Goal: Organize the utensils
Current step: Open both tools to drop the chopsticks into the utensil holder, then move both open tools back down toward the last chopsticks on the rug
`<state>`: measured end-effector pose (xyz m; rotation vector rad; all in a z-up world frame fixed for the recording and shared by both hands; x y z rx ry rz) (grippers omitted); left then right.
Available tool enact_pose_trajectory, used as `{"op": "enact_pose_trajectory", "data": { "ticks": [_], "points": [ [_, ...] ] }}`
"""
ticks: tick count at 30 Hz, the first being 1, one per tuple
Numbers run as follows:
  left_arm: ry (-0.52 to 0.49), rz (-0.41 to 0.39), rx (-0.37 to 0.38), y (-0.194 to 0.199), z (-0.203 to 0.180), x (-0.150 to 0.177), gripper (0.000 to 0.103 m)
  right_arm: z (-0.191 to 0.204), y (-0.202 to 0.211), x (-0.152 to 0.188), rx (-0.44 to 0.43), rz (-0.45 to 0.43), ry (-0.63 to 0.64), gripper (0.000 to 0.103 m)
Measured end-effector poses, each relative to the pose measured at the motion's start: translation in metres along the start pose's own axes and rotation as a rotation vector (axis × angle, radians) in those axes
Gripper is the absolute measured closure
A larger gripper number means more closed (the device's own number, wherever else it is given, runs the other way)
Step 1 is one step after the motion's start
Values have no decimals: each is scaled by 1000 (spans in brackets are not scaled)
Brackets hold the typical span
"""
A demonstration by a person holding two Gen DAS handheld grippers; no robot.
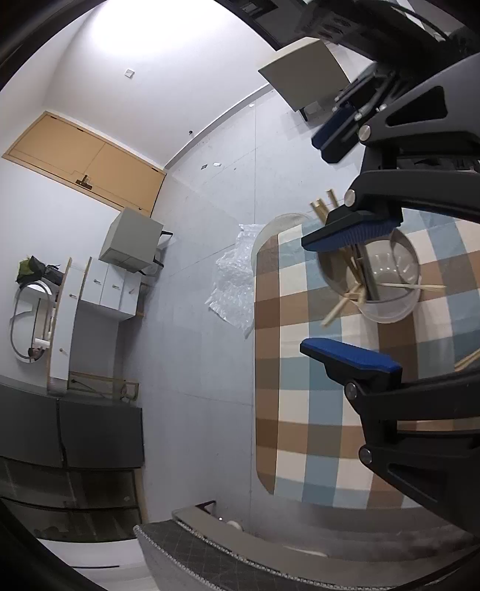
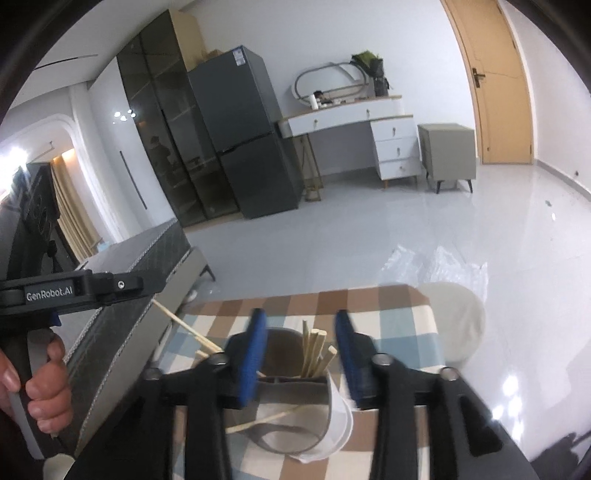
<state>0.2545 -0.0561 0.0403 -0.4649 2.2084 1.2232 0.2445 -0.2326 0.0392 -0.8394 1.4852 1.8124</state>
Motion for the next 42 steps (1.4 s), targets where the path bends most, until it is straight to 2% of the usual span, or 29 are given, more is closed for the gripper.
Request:
{"op": "enact_pose_trajectory", "data": {
  "ticks": [2,4,11,13,15,20,25,33,36,42],
  "points": [
    [1,-7,-15,9,-1,4,55,2,9,-2,-2,-11,0,59],
    [8,-21,-36,19,-1,9,45,3,22,-3,-4,-21,-6,57],
    [10,-72,-81,49,-2,28,43,12,57,0,-3,-65,-7,42],
    [10,-93,-92,59,-4,34,35,16,70,2,-3,-90,-1,33],
    [7,-114,-110,67,-4,40,31,21,82,6,-7,-120,1,29],
    [-3,-153,-145,86,-4,56,27,27,105,20,-28,-158,-18,21],
    [-18,-201,-184,106,-4,74,20,37,122,33,-40,-191,-11,12],
    [-1,-242,-216,118,7,102,17,52,136,59,-59,-206,13,5],
    [10,-256,-225,119,11,114,13,58,134,71,-60,-195,31,4],
    [43,-247,-235,113,28,141,12,70,125,101,-76,-144,46,4]
  ]
}}
Point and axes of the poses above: each gripper's, at about its wrist camera, not at the fingertips, and y roughly against the way its jaws point, z to its left, x to its underside, the point moved 6 cm from there along -y, roughly the way its jaws point, and after that the axes turned 11 degrees about x, right-handed, at the moved point
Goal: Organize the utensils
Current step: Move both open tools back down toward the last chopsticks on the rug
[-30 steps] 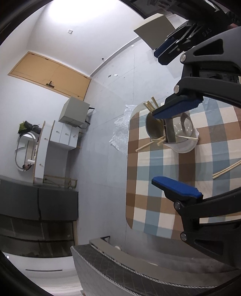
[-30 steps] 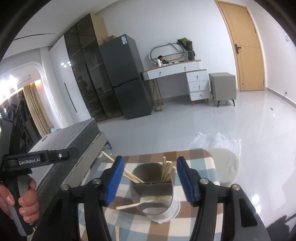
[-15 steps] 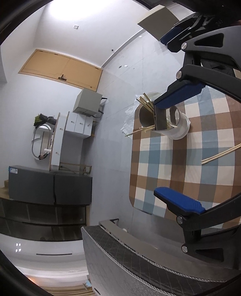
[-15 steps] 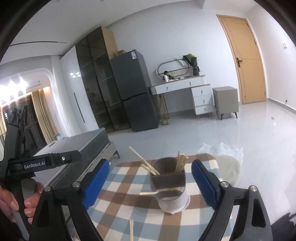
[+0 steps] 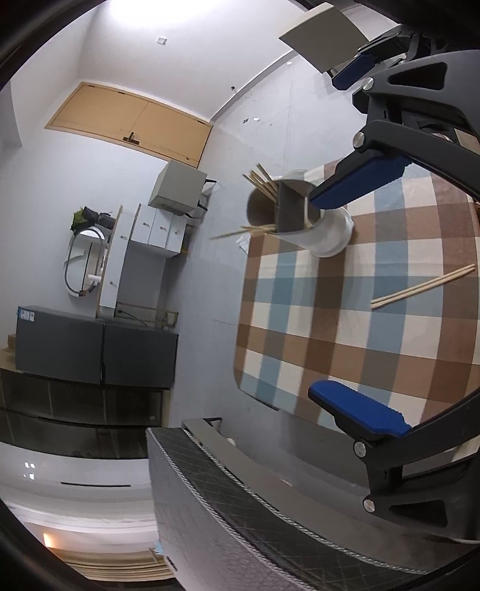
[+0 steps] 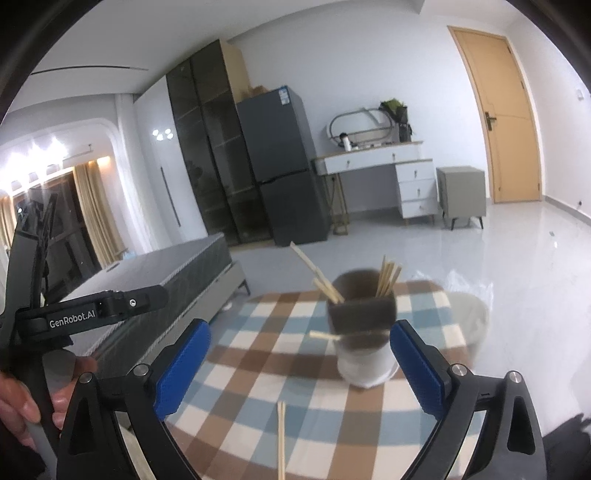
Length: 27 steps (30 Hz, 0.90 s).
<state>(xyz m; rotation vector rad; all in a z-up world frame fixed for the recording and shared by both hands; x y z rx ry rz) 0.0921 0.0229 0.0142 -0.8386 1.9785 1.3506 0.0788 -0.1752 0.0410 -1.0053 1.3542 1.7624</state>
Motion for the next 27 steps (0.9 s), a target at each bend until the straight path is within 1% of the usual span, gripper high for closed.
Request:
{"op": "enact_pose_trajectory", "data": {
  "ticks": [3,5,6,10,12,14,19,20,22,23,24,25,27],
  "points": [
    [33,20,-8,-4,11,13,12,6,-7,14,1,27,15,4],
    [72,42,13,-7,19,24,12,8,-10,22,-3,44,16,4],
    [82,50,11,-9,23,28,12,8,-13,27,-3,54,15,4],
    [78,61,-18,-19,35,44,12,13,-22,47,-2,105,22,5],
    [98,76,-26,-25,43,53,12,15,-28,56,-4,131,32,6],
    [136,108,-38,-35,53,65,12,18,-35,66,-2,157,51,9],
    [172,176,-72,-52,73,85,12,26,-61,89,-1,263,98,25],
    [188,191,-78,-55,78,88,12,28,-66,92,0,282,103,26],
    [206,217,-102,-61,87,95,12,31,-80,101,3,334,114,33],
    [215,233,-115,-64,91,99,12,33,-87,105,-2,358,120,35],
    [241,260,-122,-69,97,105,12,36,-97,111,0,394,137,37],
    [264,283,-119,-72,100,109,12,39,-105,116,2,423,154,43],
    [313,331,-113,-79,108,117,12,46,-124,128,-5,489,194,51]
  ]
}}
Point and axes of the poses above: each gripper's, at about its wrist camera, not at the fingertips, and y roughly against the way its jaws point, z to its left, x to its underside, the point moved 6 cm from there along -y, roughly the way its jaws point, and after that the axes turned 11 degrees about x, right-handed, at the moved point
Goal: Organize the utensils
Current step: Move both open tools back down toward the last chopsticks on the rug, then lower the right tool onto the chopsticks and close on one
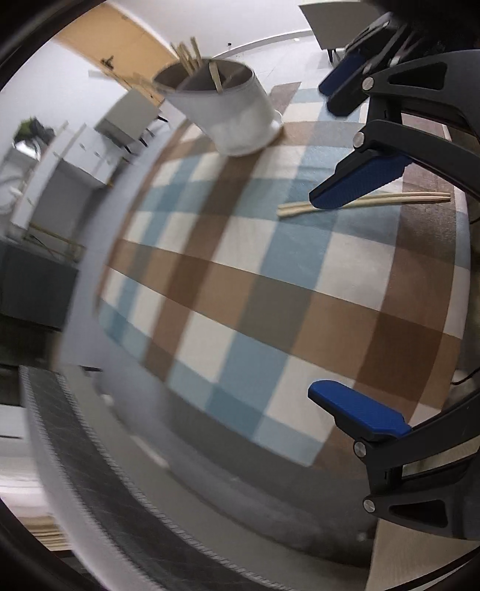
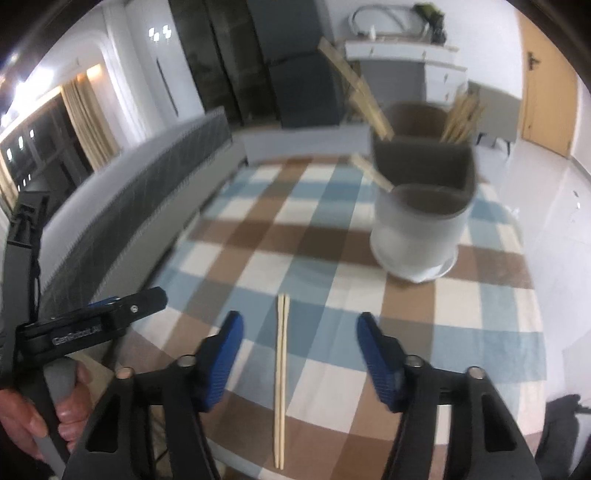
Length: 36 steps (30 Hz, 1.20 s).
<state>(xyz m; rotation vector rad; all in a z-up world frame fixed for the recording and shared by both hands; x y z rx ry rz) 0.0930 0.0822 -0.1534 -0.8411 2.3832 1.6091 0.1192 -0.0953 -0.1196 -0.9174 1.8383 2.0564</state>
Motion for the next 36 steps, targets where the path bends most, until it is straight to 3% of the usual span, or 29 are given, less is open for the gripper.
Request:
{"op": "enact_pose_trajectory", "data": {
  "ticks": [5,8,14,21,23,27,36],
  "points": [
    [63,41,11,-5,11,0,12,16,-47,-1,-10,146,98,62],
    [84,63,11,-5,16,2,12,21,-68,-3,-6,200,146,75],
    [153,122,35,-11,26,6,12,25,-93,-13,-10,267,177,79],
    [168,129,47,-8,26,5,12,40,-112,-13,20,339,264,79],
    [175,132,55,-8,26,5,12,40,-115,-10,36,360,275,83],
    [203,142,74,-8,28,5,12,41,-114,-7,53,373,301,89],
    [225,136,91,-3,31,2,12,57,-123,-11,97,396,378,90]
  ]
}}
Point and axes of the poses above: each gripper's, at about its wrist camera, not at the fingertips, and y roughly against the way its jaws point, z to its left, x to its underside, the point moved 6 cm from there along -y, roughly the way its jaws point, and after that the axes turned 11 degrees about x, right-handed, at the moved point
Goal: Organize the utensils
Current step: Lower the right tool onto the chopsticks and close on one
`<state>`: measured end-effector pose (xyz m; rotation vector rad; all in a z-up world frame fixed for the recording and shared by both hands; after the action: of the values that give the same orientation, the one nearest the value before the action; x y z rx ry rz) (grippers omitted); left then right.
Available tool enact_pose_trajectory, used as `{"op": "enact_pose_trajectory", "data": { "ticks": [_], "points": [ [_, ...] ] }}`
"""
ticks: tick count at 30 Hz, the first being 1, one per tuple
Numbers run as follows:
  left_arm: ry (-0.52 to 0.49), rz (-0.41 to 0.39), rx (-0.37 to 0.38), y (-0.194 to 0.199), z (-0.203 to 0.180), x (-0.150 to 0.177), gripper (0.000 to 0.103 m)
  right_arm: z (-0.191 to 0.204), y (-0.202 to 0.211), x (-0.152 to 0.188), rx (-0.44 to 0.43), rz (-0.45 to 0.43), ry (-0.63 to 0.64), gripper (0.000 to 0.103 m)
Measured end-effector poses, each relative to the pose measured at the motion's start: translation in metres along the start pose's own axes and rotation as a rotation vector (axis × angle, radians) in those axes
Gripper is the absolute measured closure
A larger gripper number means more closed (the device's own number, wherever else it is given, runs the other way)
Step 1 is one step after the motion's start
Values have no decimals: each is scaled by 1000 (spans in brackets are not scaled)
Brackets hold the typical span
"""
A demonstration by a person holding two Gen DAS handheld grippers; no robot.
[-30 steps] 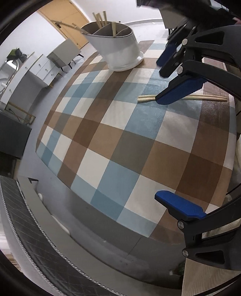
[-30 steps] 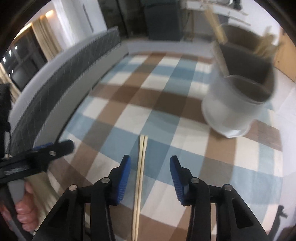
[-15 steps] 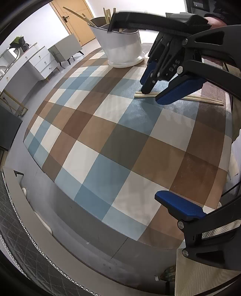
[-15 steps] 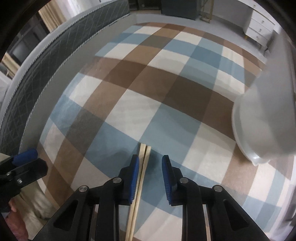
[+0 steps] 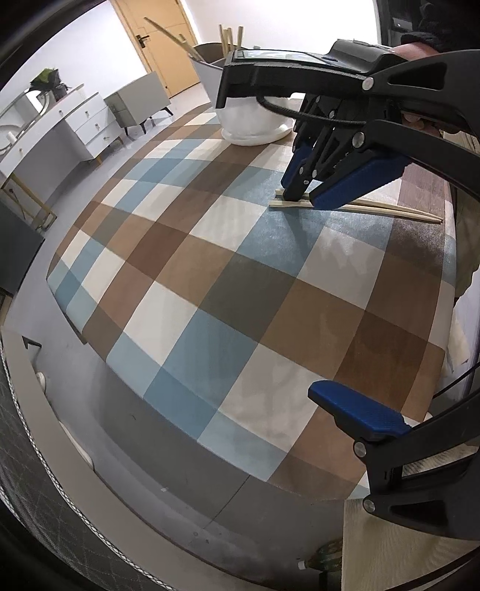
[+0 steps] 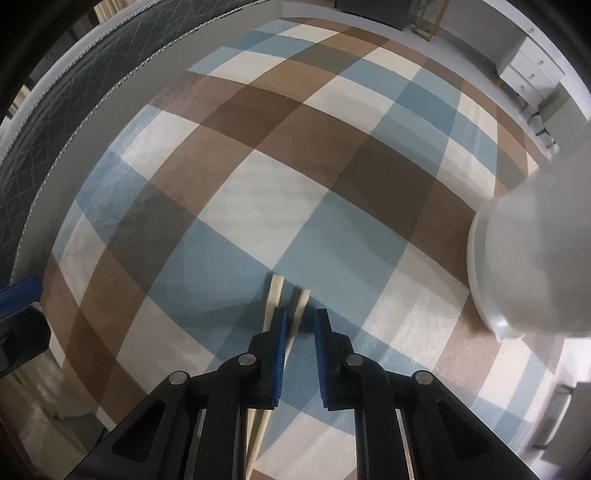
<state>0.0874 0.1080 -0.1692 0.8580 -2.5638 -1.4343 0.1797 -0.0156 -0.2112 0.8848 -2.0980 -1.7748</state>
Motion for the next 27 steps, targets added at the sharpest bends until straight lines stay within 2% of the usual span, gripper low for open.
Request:
{"op": "enact_pose_trajectory", "data": {
  "ticks": [9,18,22,27],
  "points": [
    [24,9,-15,1,10,-2,12,15,1,-13,2,-34,8,100],
    [-4,-1,-47,1,11,-1,12,-7,15,-8,-37,-123,-113,100],
    [-24,-12,-59,1,10,0,12,-31,29,-3,-68,-178,-199,100],
    [-54,-4,-73,-3,7,3,12,-39,49,14,-115,-238,-312,100]
  ]
}}
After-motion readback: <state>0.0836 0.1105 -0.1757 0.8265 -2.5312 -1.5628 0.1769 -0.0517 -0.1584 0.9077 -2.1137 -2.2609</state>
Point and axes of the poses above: each gripper's, at about its wrist camera, not at the fingertips, and y roughly against the way its jaws point, z to its left, x to its underside, the point moved 6 cm from there along -y, roughly the way its jaws point, and after that the axes turned 11 degrees about x, right-handed, at the moved point
